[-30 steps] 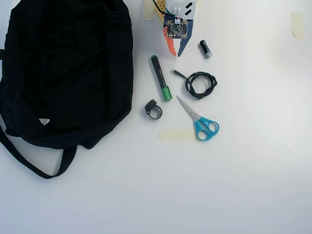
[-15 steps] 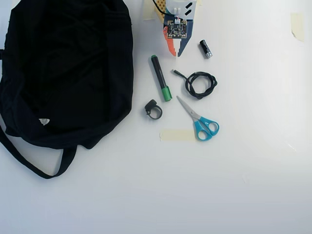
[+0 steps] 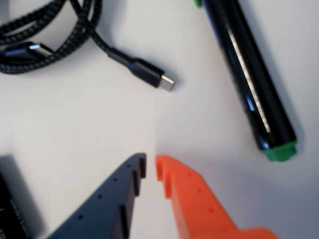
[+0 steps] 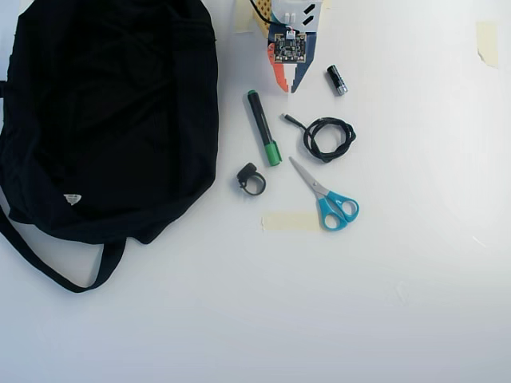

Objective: Put the bike light into the black bag

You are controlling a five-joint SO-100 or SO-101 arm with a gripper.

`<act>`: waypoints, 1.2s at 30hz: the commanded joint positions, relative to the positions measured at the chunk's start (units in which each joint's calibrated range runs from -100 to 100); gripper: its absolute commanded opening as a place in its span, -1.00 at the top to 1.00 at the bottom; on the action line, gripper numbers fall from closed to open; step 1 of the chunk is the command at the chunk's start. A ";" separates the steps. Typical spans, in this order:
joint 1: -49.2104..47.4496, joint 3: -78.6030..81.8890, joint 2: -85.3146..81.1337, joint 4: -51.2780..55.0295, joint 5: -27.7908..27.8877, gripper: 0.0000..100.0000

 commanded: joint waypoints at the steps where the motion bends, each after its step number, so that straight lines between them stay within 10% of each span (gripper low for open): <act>1: 0.28 1.25 -1.08 3.01 0.30 0.95; 22: -0.77 0.89 -0.91 2.67 0.30 0.95; 36: -5.93 -12.95 22.65 -51.08 -0.07 0.95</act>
